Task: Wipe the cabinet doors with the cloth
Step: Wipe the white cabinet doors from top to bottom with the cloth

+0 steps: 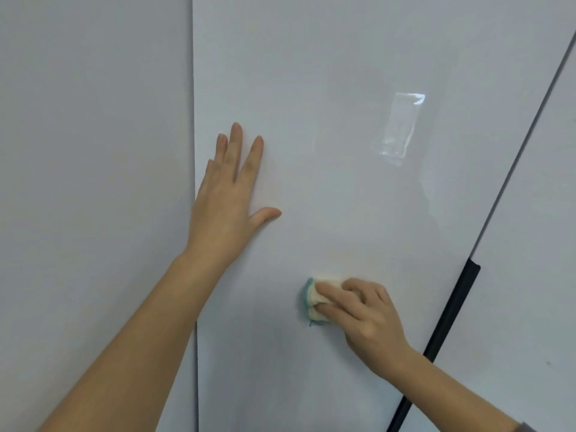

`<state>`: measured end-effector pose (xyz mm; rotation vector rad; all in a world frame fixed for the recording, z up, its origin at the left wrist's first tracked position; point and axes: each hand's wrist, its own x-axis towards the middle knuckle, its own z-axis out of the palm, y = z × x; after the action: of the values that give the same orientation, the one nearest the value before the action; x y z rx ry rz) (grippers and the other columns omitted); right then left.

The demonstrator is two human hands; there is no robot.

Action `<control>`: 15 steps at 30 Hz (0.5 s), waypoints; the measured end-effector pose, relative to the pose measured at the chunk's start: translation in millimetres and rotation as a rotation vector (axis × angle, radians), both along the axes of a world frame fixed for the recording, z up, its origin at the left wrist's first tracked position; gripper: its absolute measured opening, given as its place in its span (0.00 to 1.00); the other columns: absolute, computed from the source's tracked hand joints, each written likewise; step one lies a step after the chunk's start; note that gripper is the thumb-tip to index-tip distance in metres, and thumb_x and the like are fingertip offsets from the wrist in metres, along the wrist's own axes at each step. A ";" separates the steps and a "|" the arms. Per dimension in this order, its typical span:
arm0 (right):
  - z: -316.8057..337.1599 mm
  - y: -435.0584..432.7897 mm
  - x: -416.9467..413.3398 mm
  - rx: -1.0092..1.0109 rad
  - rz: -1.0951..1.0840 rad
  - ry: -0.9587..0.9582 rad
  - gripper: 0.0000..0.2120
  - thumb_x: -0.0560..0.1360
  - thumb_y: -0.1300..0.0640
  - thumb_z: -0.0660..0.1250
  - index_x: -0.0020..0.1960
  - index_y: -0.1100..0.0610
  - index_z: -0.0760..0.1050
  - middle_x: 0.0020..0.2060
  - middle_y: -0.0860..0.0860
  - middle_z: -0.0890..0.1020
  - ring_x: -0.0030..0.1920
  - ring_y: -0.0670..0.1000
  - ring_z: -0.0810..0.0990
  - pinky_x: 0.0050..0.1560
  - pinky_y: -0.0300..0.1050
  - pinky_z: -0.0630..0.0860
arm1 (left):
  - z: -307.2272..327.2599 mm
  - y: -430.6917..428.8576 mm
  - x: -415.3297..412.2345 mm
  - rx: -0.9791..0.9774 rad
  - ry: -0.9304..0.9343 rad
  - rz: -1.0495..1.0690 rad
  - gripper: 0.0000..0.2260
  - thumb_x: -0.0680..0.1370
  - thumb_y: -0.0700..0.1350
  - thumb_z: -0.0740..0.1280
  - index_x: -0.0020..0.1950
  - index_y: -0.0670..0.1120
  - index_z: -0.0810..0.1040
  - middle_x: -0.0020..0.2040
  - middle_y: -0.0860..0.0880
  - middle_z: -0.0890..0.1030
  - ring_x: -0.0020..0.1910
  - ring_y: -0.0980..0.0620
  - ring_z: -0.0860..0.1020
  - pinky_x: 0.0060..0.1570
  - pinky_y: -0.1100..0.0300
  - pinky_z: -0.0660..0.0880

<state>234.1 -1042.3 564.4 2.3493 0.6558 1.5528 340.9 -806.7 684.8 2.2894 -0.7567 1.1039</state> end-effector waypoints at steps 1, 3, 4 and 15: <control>4.2 -7.4 -3.8 -0.051 -0.007 0.028 0.15 0.80 0.67 0.57 0.51 0.52 0.80 0.57 0.46 0.83 0.50 0.55 0.76 0.48 0.47 0.70 | -1.5 -0.7 -0.1 -0.005 0.003 -0.001 0.45 0.73 0.57 0.71 0.80 0.50 0.46 0.80 0.47 0.41 0.79 0.46 0.42 0.76 0.45 0.52; 35.0 -18.9 -8.0 -0.045 -0.017 -0.001 0.15 0.80 0.67 0.59 0.49 0.53 0.83 0.57 0.47 0.83 0.50 0.55 0.76 0.47 0.49 0.71 | -2.9 -1.9 -0.5 -0.017 0.007 -0.002 0.45 0.73 0.56 0.71 0.80 0.50 0.46 0.81 0.47 0.41 0.79 0.46 0.42 0.76 0.44 0.55; 52.1 -23.3 -8.5 -0.002 -0.017 -0.046 0.15 0.78 0.68 0.62 0.48 0.54 0.84 0.56 0.47 0.83 0.49 0.56 0.76 0.47 0.49 0.71 | -3.2 -2.0 -1.3 -0.024 0.011 -0.002 0.44 0.74 0.56 0.71 0.80 0.51 0.46 0.81 0.48 0.41 0.79 0.46 0.42 0.75 0.43 0.56; 56.8 -68.3 -35.7 -0.094 -0.046 0.001 0.16 0.76 0.72 0.63 0.54 0.52 0.76 0.59 0.46 0.81 0.50 0.56 0.75 0.50 0.49 0.71 | -7.2 -3.1 -3.9 -0.056 0.033 -0.011 0.43 0.74 0.55 0.71 0.80 0.52 0.46 0.81 0.49 0.41 0.79 0.48 0.42 0.76 0.45 0.55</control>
<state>198.5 -1110.6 621.2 2.2805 0.6550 1.4688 337.0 -809.8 677.6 2.2487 -0.7154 1.0661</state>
